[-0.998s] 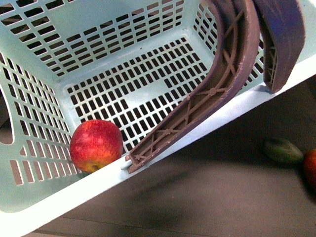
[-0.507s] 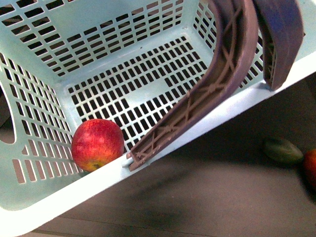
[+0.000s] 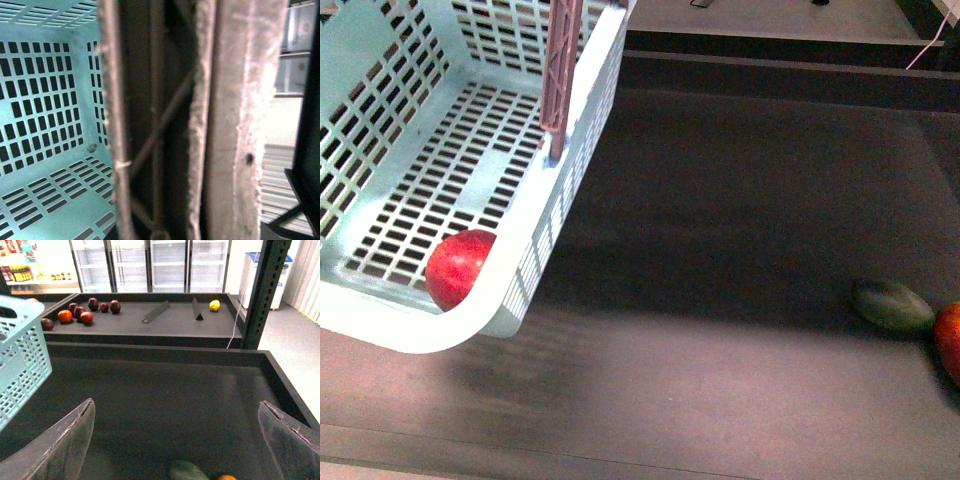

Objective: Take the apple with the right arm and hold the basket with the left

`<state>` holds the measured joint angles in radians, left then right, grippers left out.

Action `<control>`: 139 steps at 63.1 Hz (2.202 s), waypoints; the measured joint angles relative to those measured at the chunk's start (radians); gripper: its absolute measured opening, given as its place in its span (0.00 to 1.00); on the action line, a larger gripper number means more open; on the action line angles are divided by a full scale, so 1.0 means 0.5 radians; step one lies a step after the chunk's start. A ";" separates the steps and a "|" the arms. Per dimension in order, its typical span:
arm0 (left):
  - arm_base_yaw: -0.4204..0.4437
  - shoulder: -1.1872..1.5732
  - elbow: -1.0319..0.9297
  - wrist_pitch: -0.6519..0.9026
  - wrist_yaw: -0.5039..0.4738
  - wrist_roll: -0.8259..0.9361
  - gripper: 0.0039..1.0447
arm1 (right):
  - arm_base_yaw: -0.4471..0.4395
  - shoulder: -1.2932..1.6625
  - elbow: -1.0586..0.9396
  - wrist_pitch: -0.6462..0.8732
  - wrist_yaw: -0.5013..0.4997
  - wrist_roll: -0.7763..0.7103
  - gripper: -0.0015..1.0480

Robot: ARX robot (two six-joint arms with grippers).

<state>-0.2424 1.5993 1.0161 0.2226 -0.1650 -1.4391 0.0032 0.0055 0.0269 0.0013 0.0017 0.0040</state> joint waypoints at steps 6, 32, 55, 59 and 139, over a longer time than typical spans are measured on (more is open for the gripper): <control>0.060 0.145 0.025 -0.001 0.005 -0.063 0.14 | 0.000 0.000 0.000 0.000 0.001 -0.001 0.92; 0.154 0.607 0.320 -0.015 0.005 -0.164 0.14 | 0.000 0.000 0.000 0.000 0.001 0.000 0.92; 0.159 0.855 0.356 -0.017 0.022 -0.187 0.14 | 0.000 0.000 0.000 0.000 0.001 -0.001 0.92; 0.163 0.860 0.357 -0.010 0.024 -0.194 0.14 | 0.000 0.000 0.000 0.000 0.000 -0.001 0.92; 0.257 -0.355 -1.100 1.492 0.106 2.490 0.39 | 0.000 -0.002 0.000 0.000 0.001 -0.001 0.92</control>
<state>-0.1139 1.4220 0.4660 0.9684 -0.1120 -0.1940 0.0032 0.0048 0.0269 0.0013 0.0021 0.0036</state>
